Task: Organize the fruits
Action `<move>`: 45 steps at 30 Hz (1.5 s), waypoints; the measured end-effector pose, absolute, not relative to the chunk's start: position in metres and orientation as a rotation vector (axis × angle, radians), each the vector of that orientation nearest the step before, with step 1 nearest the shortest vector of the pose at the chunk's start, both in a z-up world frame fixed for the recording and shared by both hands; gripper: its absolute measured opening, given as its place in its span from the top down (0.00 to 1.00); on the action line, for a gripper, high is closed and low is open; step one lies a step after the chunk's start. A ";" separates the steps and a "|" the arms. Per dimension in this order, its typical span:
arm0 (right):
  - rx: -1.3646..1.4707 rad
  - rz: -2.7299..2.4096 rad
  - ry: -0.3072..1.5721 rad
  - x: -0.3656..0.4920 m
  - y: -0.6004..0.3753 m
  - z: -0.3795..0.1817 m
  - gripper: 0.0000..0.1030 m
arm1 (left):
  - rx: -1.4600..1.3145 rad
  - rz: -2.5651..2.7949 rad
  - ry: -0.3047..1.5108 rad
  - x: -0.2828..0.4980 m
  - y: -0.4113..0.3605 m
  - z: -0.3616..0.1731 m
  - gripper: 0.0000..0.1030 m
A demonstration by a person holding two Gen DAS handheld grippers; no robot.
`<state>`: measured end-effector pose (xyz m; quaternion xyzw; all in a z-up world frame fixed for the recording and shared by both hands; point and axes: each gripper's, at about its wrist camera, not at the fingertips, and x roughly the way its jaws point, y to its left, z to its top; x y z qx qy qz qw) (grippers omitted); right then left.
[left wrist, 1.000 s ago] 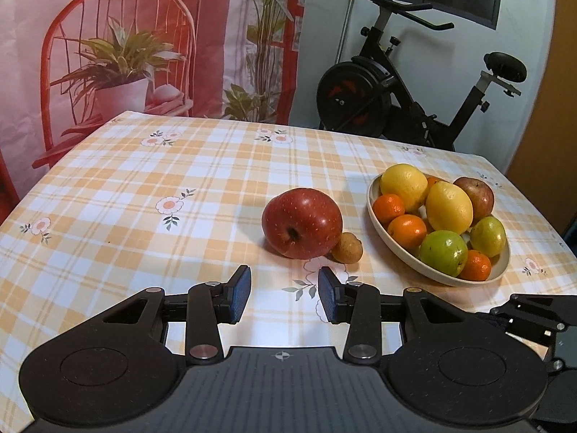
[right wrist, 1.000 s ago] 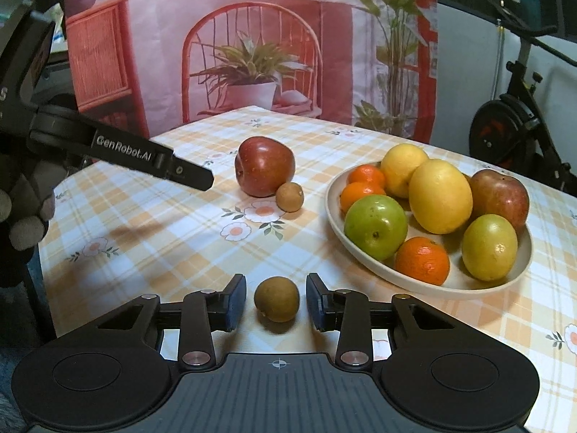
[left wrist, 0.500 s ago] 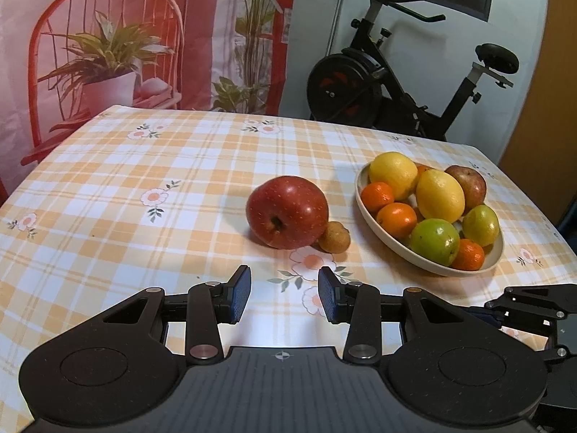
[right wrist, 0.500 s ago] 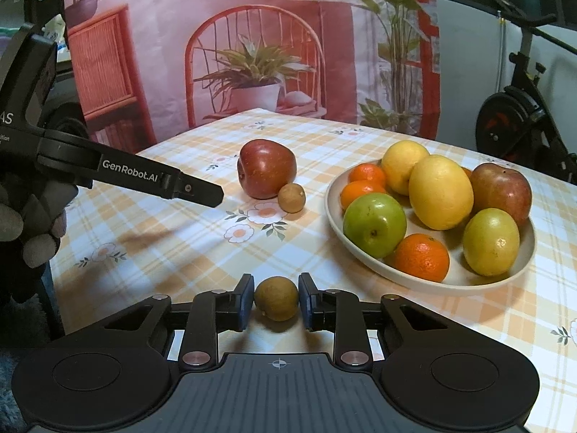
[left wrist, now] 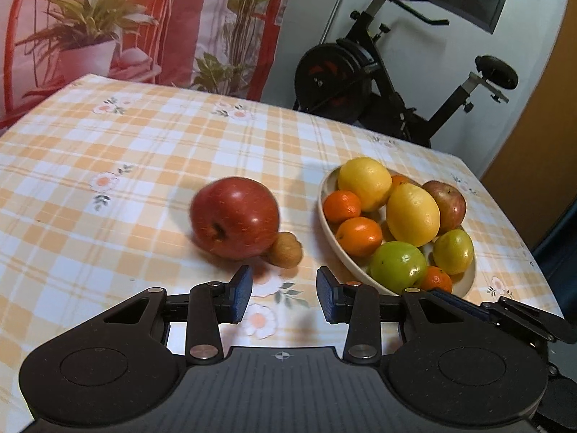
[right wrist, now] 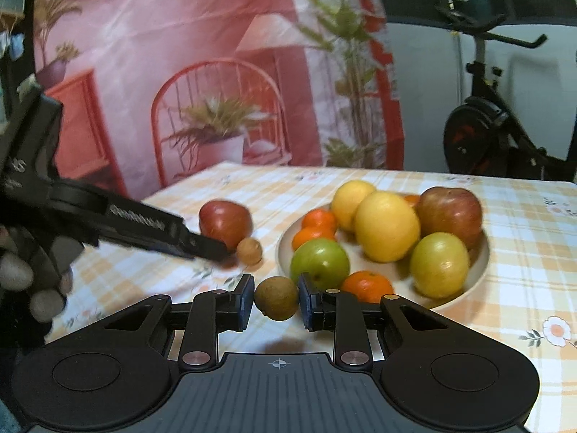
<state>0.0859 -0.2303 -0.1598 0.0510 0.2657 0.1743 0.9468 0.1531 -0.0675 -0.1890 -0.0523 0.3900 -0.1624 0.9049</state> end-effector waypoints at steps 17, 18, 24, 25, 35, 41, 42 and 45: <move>0.229 0.405 0.490 0.085 -0.256 -0.159 0.76 | -0.080 -0.184 0.849 0.173 -0.096 -0.199 0.62; 0.234 0.408 0.488 0.085 -0.257 -0.159 0.76 | -0.079 -0.177 0.849 0.174 -0.096 -0.200 0.63; 0.254 0.421 0.483 0.085 -0.259 -0.159 0.76 | -0.084 -0.142 0.842 0.177 -0.099 -0.201 0.68; 0.257 0.422 0.483 0.084 -0.260 -0.159 0.76 | -0.083 -0.136 0.840 0.177 -0.099 -0.201 0.68; 0.266 0.423 0.485 0.084 -0.263 -0.159 0.76 | -0.062 -0.137 0.817 0.177 -0.100 -0.201 0.72; 0.266 0.411 0.477 0.083 -0.262 -0.159 0.76 | -0.053 -0.150 0.789 0.167 -0.095 -0.194 0.72; 0.265 0.407 0.472 0.082 -0.262 -0.159 0.76 | -0.045 -0.156 0.779 0.165 -0.095 -0.192 0.72; 0.256 0.382 0.449 0.080 -0.264 -0.157 0.76 | -0.023 -0.186 0.733 0.156 -0.097 -0.183 0.72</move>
